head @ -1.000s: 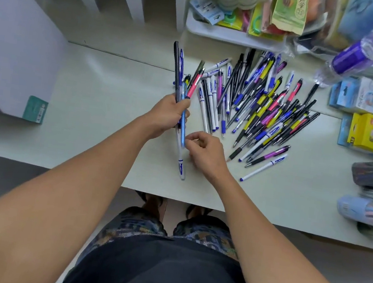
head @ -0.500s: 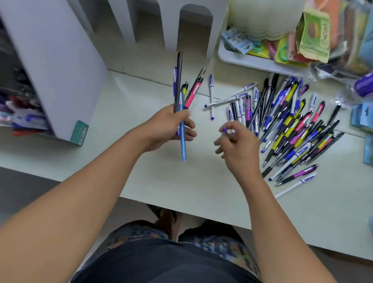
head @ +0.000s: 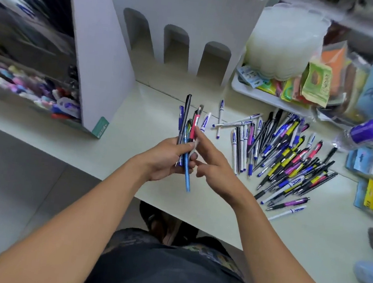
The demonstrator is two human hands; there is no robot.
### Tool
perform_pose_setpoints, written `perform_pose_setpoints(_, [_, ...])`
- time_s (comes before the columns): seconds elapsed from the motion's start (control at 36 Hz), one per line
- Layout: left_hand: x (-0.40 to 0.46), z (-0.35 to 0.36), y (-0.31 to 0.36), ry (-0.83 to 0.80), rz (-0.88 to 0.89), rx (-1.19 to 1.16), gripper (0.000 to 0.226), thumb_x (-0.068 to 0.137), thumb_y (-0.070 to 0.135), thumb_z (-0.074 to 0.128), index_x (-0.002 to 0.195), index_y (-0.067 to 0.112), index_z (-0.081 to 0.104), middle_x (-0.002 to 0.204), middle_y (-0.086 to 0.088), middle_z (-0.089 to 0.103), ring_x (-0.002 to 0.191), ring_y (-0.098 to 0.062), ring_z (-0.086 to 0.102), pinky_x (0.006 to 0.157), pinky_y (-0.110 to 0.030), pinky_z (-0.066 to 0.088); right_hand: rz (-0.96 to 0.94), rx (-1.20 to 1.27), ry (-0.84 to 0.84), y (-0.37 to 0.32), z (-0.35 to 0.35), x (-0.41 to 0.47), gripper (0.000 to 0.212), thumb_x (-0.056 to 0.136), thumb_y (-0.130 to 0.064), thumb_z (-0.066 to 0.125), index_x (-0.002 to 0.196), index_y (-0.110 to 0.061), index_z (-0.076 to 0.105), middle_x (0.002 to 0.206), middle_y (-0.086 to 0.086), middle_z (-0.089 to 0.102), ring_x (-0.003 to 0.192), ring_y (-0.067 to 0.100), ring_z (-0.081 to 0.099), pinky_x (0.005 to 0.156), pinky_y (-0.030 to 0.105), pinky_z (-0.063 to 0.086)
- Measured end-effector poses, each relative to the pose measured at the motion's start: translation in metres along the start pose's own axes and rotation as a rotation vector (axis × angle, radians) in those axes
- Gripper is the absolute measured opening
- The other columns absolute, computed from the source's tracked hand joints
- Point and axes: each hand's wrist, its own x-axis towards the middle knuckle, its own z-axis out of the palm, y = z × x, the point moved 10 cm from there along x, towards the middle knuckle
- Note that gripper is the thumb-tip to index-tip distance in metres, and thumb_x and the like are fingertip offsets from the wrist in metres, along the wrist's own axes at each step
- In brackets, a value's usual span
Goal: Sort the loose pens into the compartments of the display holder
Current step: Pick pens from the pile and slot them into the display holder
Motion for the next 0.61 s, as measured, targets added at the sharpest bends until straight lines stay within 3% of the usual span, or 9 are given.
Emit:
perform_pose_setpoints(0.06, [-0.007,-0.005,-0.006,0.021,-0.01,-0.006,0.008,0.108,0.02,0.045,0.106,0.014,0.05,0.075,-0.004,0.054,0.062,-0.015,0.054,0.068,-0.032,0.054,-0.023,0.114,0.018,0.0,-0.005,0.001,0.098,0.076,0.016,0.046,0.155,-0.041,0.035,0.156,-0.009,0.044,0.14,0.009,0.047,0.106,0.034,0.05])
perform_pose_setpoints(0.11, [-0.016,-0.009,-0.014,0.037,-0.018,-0.005,0.005,0.109,0.018,0.043,0.106,0.016,0.046,0.074,-0.003,0.05,0.059,-0.014,0.048,0.064,-0.03,0.05,-0.022,0.278,0.133,-0.001,-0.018,0.007,0.089,0.081,0.005,0.057,0.148,-0.051,0.038,0.152,-0.002,0.045,0.136,0.02,0.053,0.107,0.045,0.051])
perform_pose_setpoints(0.17, [-0.027,-0.011,-0.021,0.03,-0.024,0.017,0.005,0.109,0.017,0.042,0.105,0.018,0.044,0.075,-0.002,0.046,0.058,-0.013,0.043,0.061,-0.028,0.045,-0.05,0.309,0.252,-0.009,-0.029,0.017,0.073,0.095,-0.012,0.065,0.148,-0.052,0.034,0.154,0.002,0.041,0.133,0.02,0.054,0.102,0.044,0.054])
perform_pose_setpoints(0.25, [-0.045,-0.012,-0.03,0.003,-0.036,0.057,0.008,0.11,0.017,0.04,0.104,0.02,0.044,0.075,-0.002,0.044,0.058,-0.013,0.038,0.057,-0.025,0.039,-0.123,0.14,0.243,-0.037,-0.017,0.037,0.059,0.099,-0.041,0.064,0.151,-0.046,0.036,0.15,-0.002,0.044,0.116,0.013,0.064,0.093,0.039,0.055])
perform_pose_setpoints(0.36, [-0.071,-0.026,-0.024,-0.001,-0.003,0.025,0.007,0.109,0.016,0.042,0.103,0.018,0.038,0.075,-0.002,0.043,0.056,-0.012,0.036,0.053,-0.022,0.033,-0.185,0.03,0.251,-0.074,0.014,0.052,0.027,0.101,-0.025,0.062,0.128,-0.03,0.062,0.118,-0.01,0.064,0.089,0.004,0.07,0.075,0.032,0.06])
perform_pose_setpoints(0.42, [-0.083,-0.039,-0.013,0.001,0.026,0.036,0.006,0.108,0.016,0.045,0.105,0.016,0.04,0.074,-0.002,0.043,0.055,-0.012,0.035,0.051,-0.021,0.031,-0.206,-0.005,0.286,-0.086,0.026,0.055,0.022,0.1,-0.014,0.061,0.119,-0.022,0.07,0.104,-0.012,0.068,0.077,0.001,0.064,0.067,0.022,0.055])
perform_pose_setpoints(0.47, [-0.095,-0.054,-0.003,0.01,0.046,0.064,0.004,0.107,0.016,0.048,0.107,0.015,0.044,0.072,-0.002,0.043,0.054,-0.011,0.034,0.048,-0.02,0.029,-0.232,0.003,0.294,-0.095,0.041,0.058,0.023,0.097,-0.008,0.061,0.113,-0.019,0.073,0.1,-0.01,0.07,0.075,0.006,0.059,0.062,0.022,0.051])
perform_pose_setpoints(0.61, [-0.121,-0.096,0.012,0.016,0.079,0.103,0.005,0.108,0.018,0.047,0.103,0.016,0.046,0.07,0.0,0.041,0.053,-0.011,0.03,0.047,-0.019,0.025,-0.284,0.113,0.209,-0.131,0.086,0.064,0.037,0.1,-0.024,0.064,0.135,-0.037,0.06,0.104,-0.007,0.066,0.084,0.004,0.063,0.068,0.021,0.056])
